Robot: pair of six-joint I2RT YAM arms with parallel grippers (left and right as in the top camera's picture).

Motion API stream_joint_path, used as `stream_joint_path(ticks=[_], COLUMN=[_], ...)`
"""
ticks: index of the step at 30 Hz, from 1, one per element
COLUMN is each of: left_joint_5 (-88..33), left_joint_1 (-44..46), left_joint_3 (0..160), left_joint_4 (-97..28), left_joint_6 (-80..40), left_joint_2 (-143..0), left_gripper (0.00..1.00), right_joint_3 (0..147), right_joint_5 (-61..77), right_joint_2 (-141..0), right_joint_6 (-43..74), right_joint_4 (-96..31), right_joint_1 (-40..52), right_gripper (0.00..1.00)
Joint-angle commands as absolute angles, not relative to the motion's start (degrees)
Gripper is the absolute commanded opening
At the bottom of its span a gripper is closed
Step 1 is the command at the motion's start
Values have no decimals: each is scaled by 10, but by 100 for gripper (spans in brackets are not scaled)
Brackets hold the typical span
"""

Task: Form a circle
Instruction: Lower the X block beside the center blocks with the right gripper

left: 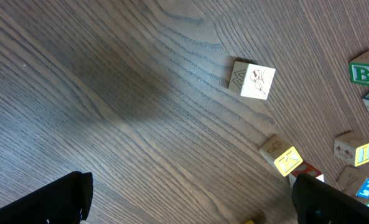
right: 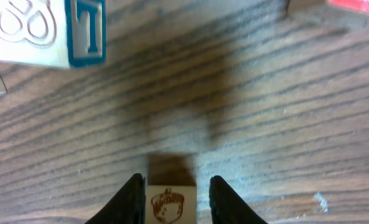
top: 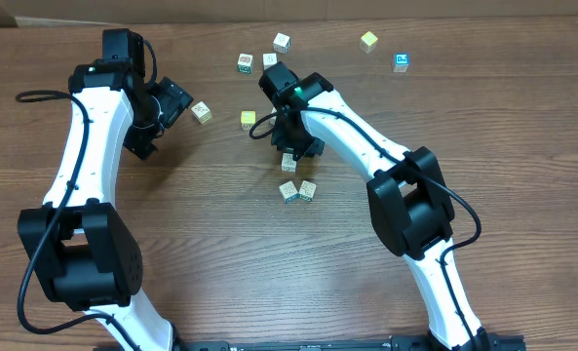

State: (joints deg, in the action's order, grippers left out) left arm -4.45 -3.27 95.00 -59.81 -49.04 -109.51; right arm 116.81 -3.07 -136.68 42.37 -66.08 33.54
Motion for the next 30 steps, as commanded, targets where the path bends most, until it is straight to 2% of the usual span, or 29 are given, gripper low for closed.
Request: stream_joint_path(ticks=[1, 17, 20, 21, 25, 27, 30], left_joint_5=[-40, -40, -40, -40, -40, -40, -40], left_joint_1=[-32, -32, -32, -32, -32, -32, -32], left_joint_3=[954, 954, 954, 954, 954, 954, 954], left_joint_4=[-597, -597, -597, -597, -597, -597, -597], left_joint_6=[-476, -476, -476, -476, -476, -476, -476], left_joint_2=[-1090, -1090, -1090, -1090, -1090, -1090, -1090], left_gripper=[100, 100, 100, 100, 100, 100, 100], right_joint_3=[1164, 1164, 1164, 1164, 1164, 1164, 1164], right_joint_5=[-16, 7, -28, -29, -2, 10, 23], right_joint_2=[-1365, -1365, -1365, -1365, -1365, -1365, -1365], right_joint_6=[439, 471, 426, 393, 222, 187, 175], right_joint_4=[-668, -681, -662, -657, -663, -666, -670], right_joint_1=[338, 338, 337, 337, 337, 337, 337], right_gripper=[31, 32, 32, 36, 66, 73, 75])
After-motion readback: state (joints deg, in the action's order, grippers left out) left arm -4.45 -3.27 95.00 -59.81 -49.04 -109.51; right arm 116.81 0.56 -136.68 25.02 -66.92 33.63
